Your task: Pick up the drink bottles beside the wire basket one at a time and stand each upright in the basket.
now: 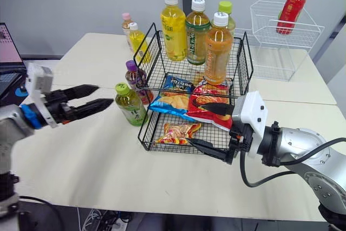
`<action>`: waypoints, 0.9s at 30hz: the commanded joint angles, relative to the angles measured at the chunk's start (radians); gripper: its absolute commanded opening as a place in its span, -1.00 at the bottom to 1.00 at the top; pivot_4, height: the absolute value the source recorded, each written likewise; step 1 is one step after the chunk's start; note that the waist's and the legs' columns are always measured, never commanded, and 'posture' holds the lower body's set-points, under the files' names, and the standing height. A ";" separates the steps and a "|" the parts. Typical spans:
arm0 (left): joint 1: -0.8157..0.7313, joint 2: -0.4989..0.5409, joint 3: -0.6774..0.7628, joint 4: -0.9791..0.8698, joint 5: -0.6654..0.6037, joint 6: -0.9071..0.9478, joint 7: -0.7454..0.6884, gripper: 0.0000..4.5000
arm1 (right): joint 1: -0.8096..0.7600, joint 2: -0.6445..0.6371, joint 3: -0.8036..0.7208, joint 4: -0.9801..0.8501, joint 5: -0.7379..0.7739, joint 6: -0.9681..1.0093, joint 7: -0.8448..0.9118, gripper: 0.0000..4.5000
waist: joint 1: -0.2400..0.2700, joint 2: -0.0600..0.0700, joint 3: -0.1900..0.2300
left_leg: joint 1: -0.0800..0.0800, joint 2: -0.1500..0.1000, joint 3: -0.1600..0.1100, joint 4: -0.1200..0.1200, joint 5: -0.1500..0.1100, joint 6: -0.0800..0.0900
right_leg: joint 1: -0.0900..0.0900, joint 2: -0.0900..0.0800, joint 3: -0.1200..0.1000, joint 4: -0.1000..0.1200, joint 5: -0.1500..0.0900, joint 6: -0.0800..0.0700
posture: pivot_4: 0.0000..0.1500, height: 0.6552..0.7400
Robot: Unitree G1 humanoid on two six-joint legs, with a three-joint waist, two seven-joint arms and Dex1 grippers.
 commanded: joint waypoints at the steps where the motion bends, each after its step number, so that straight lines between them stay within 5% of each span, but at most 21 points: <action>1: 0.005 -0.094 -0.013 -0.111 0.039 -0.062 0.197 0.98 | -0.010 -0.005 -0.022 -0.032 0.010 0.000 -0.012 1.00 | 0.000 0.000 0.000 | 0.000 0.000 0.000 0.000 0.000 0.000 | 0.000 0.000 0.000 0.000 0.000 0.000 | 1.00 1.00; 14: -0.050 -0.219 -0.128 -0.053 0.090 -0.168 0.407 0.98 | -0.057 0.017 -0.008 -0.021 0.025 0.019 -0.033 1.00 | -0.001 0.000 0.000 | 0.002 0.000 0.001 -0.001 0.000 0.000 | 0.001 0.000 0.001 0.000 0.000 0.000 | 1.00 1.00; 17: -0.042 -0.217 -0.146 -0.046 0.089 -0.176 0.405 0.72 | -0.059 0.019 -0.008 -0.022 0.028 0.021 -0.041 1.00 | -0.001 0.000 0.000 | 0.002 0.000 0.001 -0.001 0.000 0.000 | 0.001 0.000 0.001 0.000 0.000 0.000 | 1.00 1.00; 25: -0.028 -0.205 -0.166 -0.029 0.074 -0.167 0.393 -0.35 | -0.064 0.029 -0.010 -0.029 0.035 0.024 -0.066 1.00 | -0.001 0.000 0.000 | 0.002 0.000 0.001 -0.001 0.000 0.000 | 0.001 0.000 0.001 0.000 0.000 0.000 | 1.00 1.00; 27: -0.031 -0.194 -0.158 -0.025 0.068 -0.171 0.382 -0.38 | -0.061 0.031 -0.012 -0.032 0.035 0.024 -0.072 1.00 | -0.001 0.000 0.000 | 0.002 0.000 0.001 -0.001 0.000 0.000 | 0.001 0.000 0.001 0.000 0.000 0.000 | 1.00 1.00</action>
